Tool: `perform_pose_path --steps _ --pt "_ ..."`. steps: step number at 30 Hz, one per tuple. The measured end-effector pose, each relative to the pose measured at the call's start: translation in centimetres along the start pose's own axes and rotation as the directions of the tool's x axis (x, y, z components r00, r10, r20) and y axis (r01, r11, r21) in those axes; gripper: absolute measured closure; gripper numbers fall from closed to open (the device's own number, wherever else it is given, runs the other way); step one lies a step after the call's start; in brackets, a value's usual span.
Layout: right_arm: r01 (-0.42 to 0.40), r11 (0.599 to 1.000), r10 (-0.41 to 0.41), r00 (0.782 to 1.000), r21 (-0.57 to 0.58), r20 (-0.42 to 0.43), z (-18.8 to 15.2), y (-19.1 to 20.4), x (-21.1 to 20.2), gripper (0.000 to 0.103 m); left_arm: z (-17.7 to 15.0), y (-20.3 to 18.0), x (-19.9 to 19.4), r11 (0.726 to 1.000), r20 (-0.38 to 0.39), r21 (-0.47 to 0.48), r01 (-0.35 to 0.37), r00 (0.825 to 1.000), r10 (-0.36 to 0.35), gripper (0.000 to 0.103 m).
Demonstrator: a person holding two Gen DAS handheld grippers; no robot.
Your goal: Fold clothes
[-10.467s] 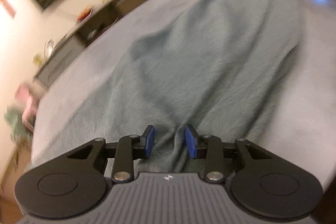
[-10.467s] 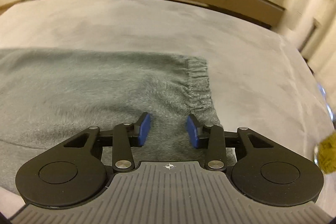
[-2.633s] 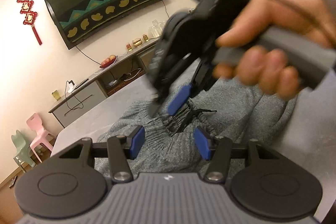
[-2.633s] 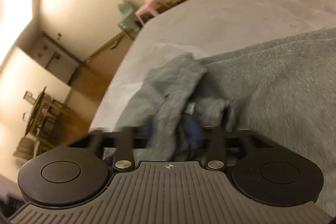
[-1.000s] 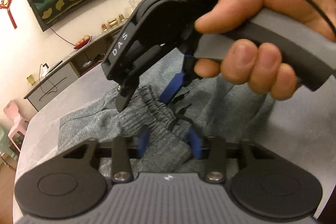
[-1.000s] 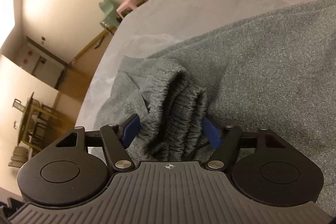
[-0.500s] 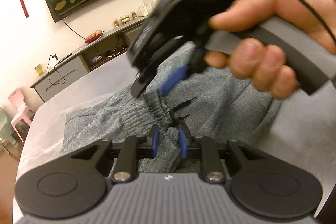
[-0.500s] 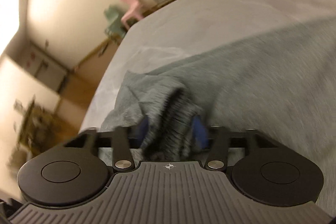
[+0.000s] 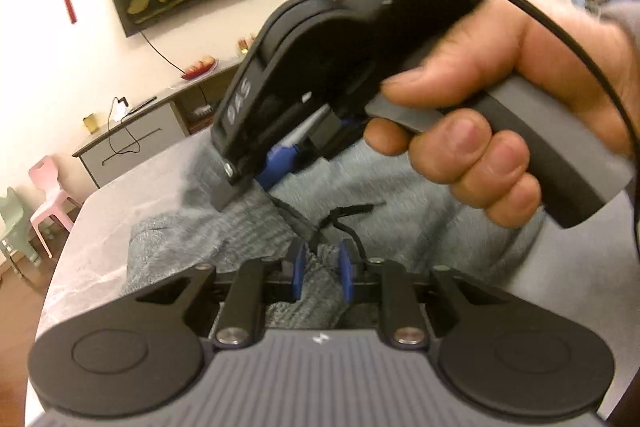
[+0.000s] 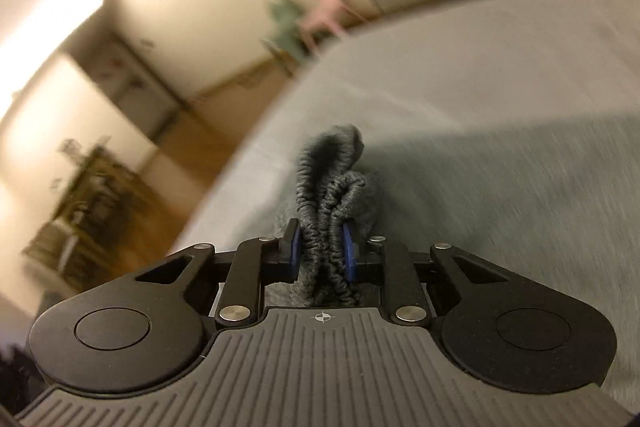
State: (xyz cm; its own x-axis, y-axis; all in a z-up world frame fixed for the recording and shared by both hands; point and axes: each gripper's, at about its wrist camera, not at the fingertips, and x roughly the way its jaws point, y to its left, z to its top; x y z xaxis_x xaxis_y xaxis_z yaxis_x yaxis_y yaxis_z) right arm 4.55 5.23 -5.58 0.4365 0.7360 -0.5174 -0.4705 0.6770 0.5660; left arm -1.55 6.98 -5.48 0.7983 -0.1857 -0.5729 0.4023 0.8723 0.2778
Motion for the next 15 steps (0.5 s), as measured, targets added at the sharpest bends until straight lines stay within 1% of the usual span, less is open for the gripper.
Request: perform_pose_path --steps 1,3,4,5,6,7,8,9,10,11,12,13,14,15 --pt "0.032 0.999 -0.032 0.999 0.007 -0.029 0.1 -0.7 0.6 0.089 -0.1 0.0 0.3 1.0 -0.019 -0.001 0.014 1.0 -0.014 0.086" --pt "0.095 0.995 -0.093 0.992 0.019 -0.087 0.2 -2.0 1.7 0.089 -0.4 -0.6 0.8 0.999 -0.051 0.037 0.022 0.998 -0.02 0.086" --pt "0.108 0.994 -0.104 0.989 0.028 -0.108 0.0 -2.7 1.8 0.086 -0.5 -0.8 0.5 0.998 -0.048 0.049 0.031 0.998 -0.028 0.086" --pt "0.119 0.992 -0.114 0.985 0.036 -0.126 -0.2 -3.3 1.8 0.076 -0.6 -0.9 -0.1 0.997 -0.034 0.057 0.043 0.999 -0.041 0.085" --pt "0.123 0.991 -0.117 0.987 0.046 -0.115 -0.2 -3.3 0.8 0.065 -0.5 -0.7 -0.9 0.997 -0.003 0.061 0.049 0.999 -0.049 0.085" --pt "0.125 0.991 -0.12 0.988 0.053 -0.101 -0.2 -3.2 -0.2 0.055 -0.5 0.3 -2.2 0.998 0.047 0.04 0.038 0.998 -0.04 0.084" --pt "0.125 0.992 -0.123 0.991 0.036 -0.06 -0.2 -2.7 -2.0 0.055 -0.5 1.5 -3.5 1.0 0.103 0.005 0.02 0.995 -0.021 0.083" --pt "0.126 0.992 -0.126 0.992 0.018 -0.017 -0.3 -2.2 -3.7 0.055 -0.5 2.8 -4.8 0.999 0.157 -0.031 0.004 0.988 0.001 0.077" --pt "0.12 0.993 -0.12 0.993 0.0 0.013 -0.6 -1.8 -5.2 0.054 -0.5 4.5 -5.8 0.996 0.194 -0.094 0.004 0.981 0.014 0.075" --pt "0.113 0.993 -0.112 0.993 -0.019 0.039 -0.9 -1.4 -6.6 0.056 -0.7 6.5 -6.3 0.985 0.207 -0.173 0.004 0.978 0.033 0.075" --pt "0.105 0.994 -0.104 0.994 -0.042 0.031 -1.4 -0.9 -7.4 0.057 -1.0 8.2 -6.4 0.972 0.199 -0.236 -0.01 0.978 0.058 0.075" --pt "0.111 0.991 -0.112 0.994 -0.076 -0.008 -2.5 -0.6 -7.6 0.061 -1.3 9.6 -6.2 0.957 0.172 -0.287 -0.033 0.981 0.086 0.075" --pt "0.118 0.987 -0.124 0.991 -0.11 -0.048 -3.7 -0.2 -7.9 0.067 -1.7 10.9 -5.7 0.937 0.123 -0.343 -0.064 0.986 0.113 0.075" --pt "0.145 0.979 -0.16 0.982 -0.146 -0.104 -5.1 0.5 -7.7 0.071 -2.1 12.0 -5.1 0.914 0.064 -0.394 -0.094 0.99 0.129 0.076"
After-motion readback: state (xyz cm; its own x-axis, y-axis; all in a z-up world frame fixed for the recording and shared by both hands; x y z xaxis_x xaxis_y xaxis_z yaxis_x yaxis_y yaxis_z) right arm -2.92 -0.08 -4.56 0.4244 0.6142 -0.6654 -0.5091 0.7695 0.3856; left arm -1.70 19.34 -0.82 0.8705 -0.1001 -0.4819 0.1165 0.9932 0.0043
